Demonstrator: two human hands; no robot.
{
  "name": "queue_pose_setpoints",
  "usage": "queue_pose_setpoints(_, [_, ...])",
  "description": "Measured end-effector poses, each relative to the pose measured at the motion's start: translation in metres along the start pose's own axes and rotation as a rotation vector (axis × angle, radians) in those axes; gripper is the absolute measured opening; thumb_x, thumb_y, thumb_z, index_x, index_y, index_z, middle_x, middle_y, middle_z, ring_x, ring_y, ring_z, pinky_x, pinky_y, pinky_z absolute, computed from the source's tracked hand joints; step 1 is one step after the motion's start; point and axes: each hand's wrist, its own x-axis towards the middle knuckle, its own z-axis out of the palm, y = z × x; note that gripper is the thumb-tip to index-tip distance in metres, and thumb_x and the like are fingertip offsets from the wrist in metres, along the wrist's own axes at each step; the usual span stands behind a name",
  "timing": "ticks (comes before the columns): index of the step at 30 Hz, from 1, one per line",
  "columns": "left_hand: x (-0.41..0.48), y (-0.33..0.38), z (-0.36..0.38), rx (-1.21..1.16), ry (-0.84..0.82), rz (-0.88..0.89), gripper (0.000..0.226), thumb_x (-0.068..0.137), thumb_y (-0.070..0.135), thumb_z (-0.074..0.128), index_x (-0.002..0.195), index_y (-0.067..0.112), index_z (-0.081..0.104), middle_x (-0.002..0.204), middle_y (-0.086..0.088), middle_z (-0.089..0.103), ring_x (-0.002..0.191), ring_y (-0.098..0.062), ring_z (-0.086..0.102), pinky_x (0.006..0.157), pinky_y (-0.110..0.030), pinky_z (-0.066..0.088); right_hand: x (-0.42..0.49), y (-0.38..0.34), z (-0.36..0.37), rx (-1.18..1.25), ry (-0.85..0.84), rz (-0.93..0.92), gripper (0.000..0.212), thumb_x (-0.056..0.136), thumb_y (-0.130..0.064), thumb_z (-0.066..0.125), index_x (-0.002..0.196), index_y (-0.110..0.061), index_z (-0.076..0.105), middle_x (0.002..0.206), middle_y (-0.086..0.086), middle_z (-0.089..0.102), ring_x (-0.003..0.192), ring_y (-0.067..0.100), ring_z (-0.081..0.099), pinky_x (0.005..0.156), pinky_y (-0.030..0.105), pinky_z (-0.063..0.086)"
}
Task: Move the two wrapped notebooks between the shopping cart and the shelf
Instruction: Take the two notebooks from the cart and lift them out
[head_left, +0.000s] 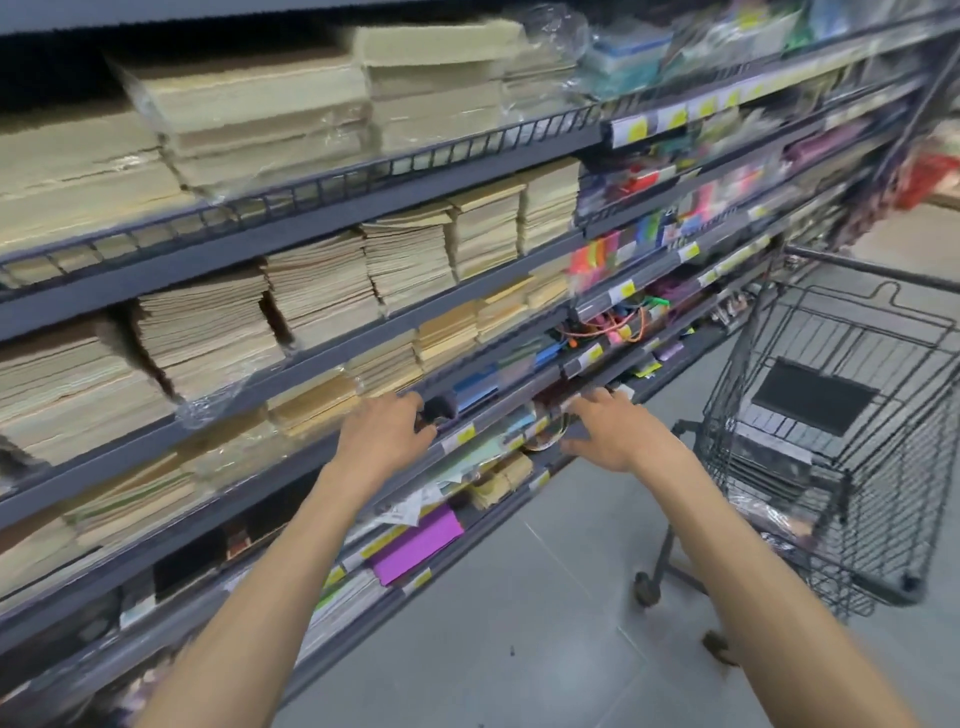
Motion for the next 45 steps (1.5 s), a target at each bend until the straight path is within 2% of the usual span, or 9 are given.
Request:
queue_pose_setpoints(6, [0.057, 0.049, 0.009, -0.028, -0.059, 0.089, 0.038, 0.093, 0.046, 0.052, 0.121, 0.021, 0.058, 0.12, -0.006, 0.063, 0.108, -0.031, 0.059, 0.086, -0.046, 0.053, 0.014, 0.06, 0.011, 0.052, -0.046, 0.098, 0.061, 0.097, -0.051, 0.053, 0.146, -0.017, 0.041, 0.144, 0.014, 0.042, 0.132, 0.036, 0.038, 0.103, 0.045, 0.042])
queue_pose_setpoints(12, [0.131, 0.095, 0.018, 0.008, -0.138, 0.215, 0.049, 0.096, 0.048, 0.049, 0.136, 0.021, 0.05, 0.129, -0.009, 0.058, 0.116, -0.033, 0.057, 0.092, -0.049, 0.051, 0.038, 0.108, 0.015, 0.095, -0.054, 0.219, 0.062, 0.096, -0.052, 0.053, 0.147, -0.019, 0.041, 0.145, 0.012, 0.043, 0.133, 0.035, 0.04, 0.103, 0.048, 0.043])
queue_pose_setpoints(17, [0.205, 0.129, 0.017, 0.06, -0.132, 0.356, 0.039, 0.094, 0.046, 0.051, 0.122, 0.019, 0.057, 0.102, -0.003, 0.063, 0.092, -0.026, 0.061, 0.079, -0.045, 0.055, 0.071, 0.146, 0.002, 0.14, -0.026, 0.348, 0.059, 0.095, -0.051, 0.056, 0.145, -0.022, 0.044, 0.146, 0.011, 0.043, 0.134, 0.035, 0.04, 0.105, 0.048, 0.041])
queue_pose_setpoints(23, [0.281, 0.178, 0.017, 0.148, -0.129, 0.546, 0.04, 0.096, 0.044, 0.051, 0.123, 0.016, 0.056, 0.116, -0.009, 0.063, 0.11, -0.032, 0.058, 0.088, -0.048, 0.052, 0.106, 0.179, -0.012, 0.208, 0.01, 0.498, 0.062, 0.095, -0.05, 0.056, 0.148, -0.022, 0.041, 0.144, 0.014, 0.046, 0.133, 0.035, 0.043, 0.105, 0.046, 0.042])
queue_pose_setpoints(26, [0.309, 0.206, 0.024, 0.173, -0.151, 0.617, 0.038, 0.097, 0.042, 0.051, 0.124, 0.015, 0.056, 0.12, -0.011, 0.061, 0.114, -0.035, 0.055, 0.085, -0.046, 0.049, 0.113, 0.195, -0.003, 0.233, 0.01, 0.57, 0.059, 0.094, -0.049, 0.058, 0.144, -0.02, 0.044, 0.144, 0.014, 0.044, 0.132, 0.034, 0.042, 0.104, 0.048, 0.043])
queue_pose_setpoints(34, [0.36, 0.296, 0.061, 0.25, -0.227, 0.8, 0.043, 0.095, 0.041, 0.053, 0.127, 0.012, 0.054, 0.125, -0.013, 0.06, 0.119, -0.035, 0.055, 0.09, -0.045, 0.048, 0.109, 0.265, 0.06, 0.467, -0.054, 0.798, 0.067, 0.088, -0.057, 0.06, 0.146, -0.03, 0.039, 0.161, 0.008, 0.025, 0.142, 0.038, 0.036, 0.109, 0.066, 0.035])
queue_pose_setpoints(38, [0.379, 0.357, 0.085, 0.283, -0.269, 0.893, 0.04, 0.093, 0.039, 0.054, 0.125, 0.016, 0.056, 0.126, -0.012, 0.06, 0.118, -0.034, 0.056, 0.09, -0.043, 0.047, 0.101, 0.302, 0.089, 0.515, -0.083, 0.879, 0.066, 0.088, -0.058, 0.059, 0.141, -0.02, 0.049, 0.157, 0.014, 0.034, 0.136, 0.036, 0.044, 0.112, 0.057, 0.038])
queue_pose_setpoints(42, [0.386, 0.422, 0.112, 0.355, -0.282, 0.979, 0.043, 0.095, 0.039, 0.054, 0.131, 0.016, 0.055, 0.13, -0.012, 0.061, 0.122, -0.035, 0.054, 0.092, -0.041, 0.046, 0.099, 0.34, 0.121, 0.598, -0.11, 0.932, 0.072, 0.091, -0.056, 0.055, 0.151, -0.022, 0.036, 0.165, 0.011, 0.013, 0.149, 0.037, 0.023, 0.12, 0.055, 0.023])
queue_pose_setpoints(45, [0.387, 0.463, 0.137, 0.39, -0.315, 1.019, 0.043, 0.095, 0.035, 0.053, 0.132, 0.014, 0.054, 0.132, -0.012, 0.057, 0.125, -0.035, 0.049, 0.092, -0.041, 0.046, 0.1, 0.371, 0.141, 0.695, -0.111, 0.98, 0.069, 0.091, -0.054, 0.056, 0.149, -0.021, 0.04, 0.163, 0.012, 0.021, 0.147, 0.035, 0.029, 0.119, 0.054, 0.026])
